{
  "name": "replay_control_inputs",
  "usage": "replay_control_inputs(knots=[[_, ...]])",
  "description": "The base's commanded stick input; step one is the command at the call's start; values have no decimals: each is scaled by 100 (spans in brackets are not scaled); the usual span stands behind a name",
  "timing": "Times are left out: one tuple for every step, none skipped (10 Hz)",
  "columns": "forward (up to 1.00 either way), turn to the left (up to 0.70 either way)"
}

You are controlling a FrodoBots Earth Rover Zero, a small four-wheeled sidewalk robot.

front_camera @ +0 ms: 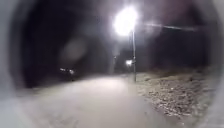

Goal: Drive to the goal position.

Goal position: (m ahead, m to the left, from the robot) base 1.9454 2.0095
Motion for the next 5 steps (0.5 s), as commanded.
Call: replay_control_inputs(knots=[[100, 0], [100, 0], [100, 0], [100, 0], [100, 0]])
